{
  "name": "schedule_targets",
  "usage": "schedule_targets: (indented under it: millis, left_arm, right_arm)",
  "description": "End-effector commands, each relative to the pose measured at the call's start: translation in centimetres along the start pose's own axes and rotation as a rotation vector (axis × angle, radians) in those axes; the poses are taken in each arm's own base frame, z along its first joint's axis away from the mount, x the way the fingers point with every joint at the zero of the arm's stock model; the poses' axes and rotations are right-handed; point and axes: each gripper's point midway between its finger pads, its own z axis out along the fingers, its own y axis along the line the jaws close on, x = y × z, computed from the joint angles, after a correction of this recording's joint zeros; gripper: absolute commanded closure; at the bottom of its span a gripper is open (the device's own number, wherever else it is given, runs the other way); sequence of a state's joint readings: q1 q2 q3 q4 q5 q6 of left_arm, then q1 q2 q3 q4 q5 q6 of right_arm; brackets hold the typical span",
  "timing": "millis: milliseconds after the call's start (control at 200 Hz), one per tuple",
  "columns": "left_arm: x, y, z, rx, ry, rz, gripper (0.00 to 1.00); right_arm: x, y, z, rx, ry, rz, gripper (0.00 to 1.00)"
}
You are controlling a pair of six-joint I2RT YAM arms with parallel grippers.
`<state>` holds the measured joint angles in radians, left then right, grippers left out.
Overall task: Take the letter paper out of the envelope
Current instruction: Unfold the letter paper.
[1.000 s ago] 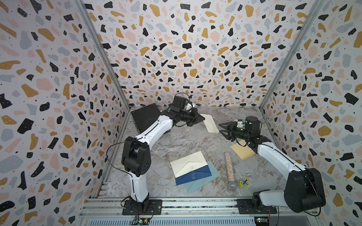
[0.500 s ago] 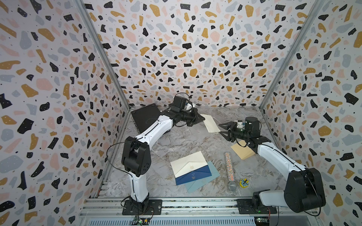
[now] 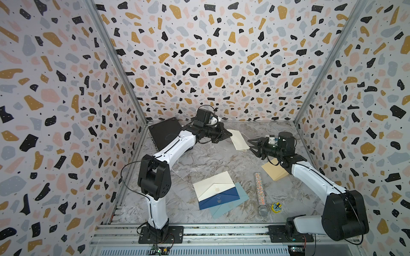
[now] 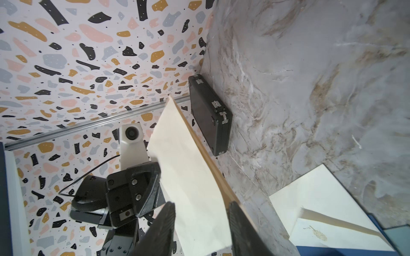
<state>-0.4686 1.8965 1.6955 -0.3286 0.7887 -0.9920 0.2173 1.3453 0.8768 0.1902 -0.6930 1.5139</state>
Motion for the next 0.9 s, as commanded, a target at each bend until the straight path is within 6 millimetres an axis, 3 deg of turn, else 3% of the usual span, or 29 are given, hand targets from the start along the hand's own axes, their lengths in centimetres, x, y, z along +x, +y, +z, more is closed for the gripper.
schedule_targets:
  millis: [0,415,896]
  left_arm:
    - [-0.3,-0.6,0.5,0.033,0.003,0.022,1.0]
    - [-1.5,-1.5,1.4,0.134,-0.027,-0.059,1.0]
    - [-1.2,-1.5,2.8,0.179,-0.012,-0.112,1.0]
  right_arm:
    - [0.5,1.7,-0.1,-0.079,0.018,0.002,0.59]
    - [1.1,4.2,0.4,-0.156,0.062,-0.009,0.62]
    - [1.7,4.7,1.8,-0.124,0.09,-0.073,0.76]
